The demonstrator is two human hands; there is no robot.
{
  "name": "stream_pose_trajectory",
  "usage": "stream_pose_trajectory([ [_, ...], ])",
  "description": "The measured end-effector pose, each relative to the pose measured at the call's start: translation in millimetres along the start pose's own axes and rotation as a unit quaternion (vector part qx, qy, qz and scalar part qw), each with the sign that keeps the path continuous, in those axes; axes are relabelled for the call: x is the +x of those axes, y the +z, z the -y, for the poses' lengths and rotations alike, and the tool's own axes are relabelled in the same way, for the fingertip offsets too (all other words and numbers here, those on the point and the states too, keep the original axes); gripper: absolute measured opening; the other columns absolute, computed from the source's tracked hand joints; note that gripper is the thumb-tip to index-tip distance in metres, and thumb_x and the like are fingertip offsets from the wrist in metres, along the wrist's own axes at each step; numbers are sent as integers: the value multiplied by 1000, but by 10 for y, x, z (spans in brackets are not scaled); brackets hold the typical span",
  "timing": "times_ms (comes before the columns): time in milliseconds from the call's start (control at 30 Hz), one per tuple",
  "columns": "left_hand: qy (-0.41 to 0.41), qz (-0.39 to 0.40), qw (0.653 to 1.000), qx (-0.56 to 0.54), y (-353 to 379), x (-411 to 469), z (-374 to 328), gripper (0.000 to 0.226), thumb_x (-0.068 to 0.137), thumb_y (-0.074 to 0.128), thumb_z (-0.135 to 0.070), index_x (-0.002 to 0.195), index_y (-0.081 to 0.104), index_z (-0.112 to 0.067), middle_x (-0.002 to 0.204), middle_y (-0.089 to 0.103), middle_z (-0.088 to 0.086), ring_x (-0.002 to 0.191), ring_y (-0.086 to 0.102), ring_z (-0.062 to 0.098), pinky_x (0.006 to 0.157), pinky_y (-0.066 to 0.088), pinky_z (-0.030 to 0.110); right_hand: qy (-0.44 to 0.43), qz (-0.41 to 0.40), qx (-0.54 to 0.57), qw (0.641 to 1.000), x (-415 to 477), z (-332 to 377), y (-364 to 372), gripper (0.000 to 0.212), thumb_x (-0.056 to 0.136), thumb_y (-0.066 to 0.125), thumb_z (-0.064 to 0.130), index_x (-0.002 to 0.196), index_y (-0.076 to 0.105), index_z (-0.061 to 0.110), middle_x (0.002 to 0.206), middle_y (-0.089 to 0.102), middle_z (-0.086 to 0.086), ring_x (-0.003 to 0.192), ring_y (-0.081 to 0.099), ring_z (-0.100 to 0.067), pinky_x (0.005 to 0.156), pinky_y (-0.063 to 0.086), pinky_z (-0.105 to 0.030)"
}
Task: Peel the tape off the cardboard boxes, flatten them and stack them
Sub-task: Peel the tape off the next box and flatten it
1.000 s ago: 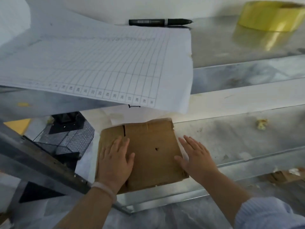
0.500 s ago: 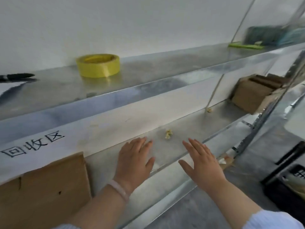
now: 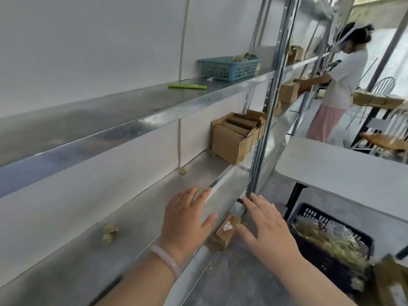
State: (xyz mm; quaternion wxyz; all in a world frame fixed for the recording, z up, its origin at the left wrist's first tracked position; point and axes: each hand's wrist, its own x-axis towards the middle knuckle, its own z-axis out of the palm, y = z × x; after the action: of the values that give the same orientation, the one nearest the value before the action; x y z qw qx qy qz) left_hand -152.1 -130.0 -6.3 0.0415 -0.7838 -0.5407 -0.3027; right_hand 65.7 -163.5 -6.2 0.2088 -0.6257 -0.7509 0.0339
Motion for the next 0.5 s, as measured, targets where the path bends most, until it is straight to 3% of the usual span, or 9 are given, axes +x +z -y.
stream_pose_trajectory([
  [167,-12,33,999,-19,548,609,-6,59,81,50,-57,129,55,-25,125,60,1,116,55,22,91,50,40,22,26,11,999,454,-434,166,71,94,40,63,153,9,39,160,4,18,139,-11,7,116,-10,-23],
  [333,-14,48,998,-40,1089,1376,194,59,82,47,-59,130,54,-26,130,58,2,118,55,22,95,49,40,74,36,22,996,1232,-849,246,71,94,41,61,153,7,40,161,3,17,148,-1,-5,116,0,-24],
  [500,-12,65,996,-61,1567,2196,409,60,84,48,-61,136,47,-31,137,52,0,125,49,19,99,44,37,100,41,31,994,2092,-1152,241,70,96,43,56,154,7,37,162,2,16,149,1,-6,114,0,-21],
])
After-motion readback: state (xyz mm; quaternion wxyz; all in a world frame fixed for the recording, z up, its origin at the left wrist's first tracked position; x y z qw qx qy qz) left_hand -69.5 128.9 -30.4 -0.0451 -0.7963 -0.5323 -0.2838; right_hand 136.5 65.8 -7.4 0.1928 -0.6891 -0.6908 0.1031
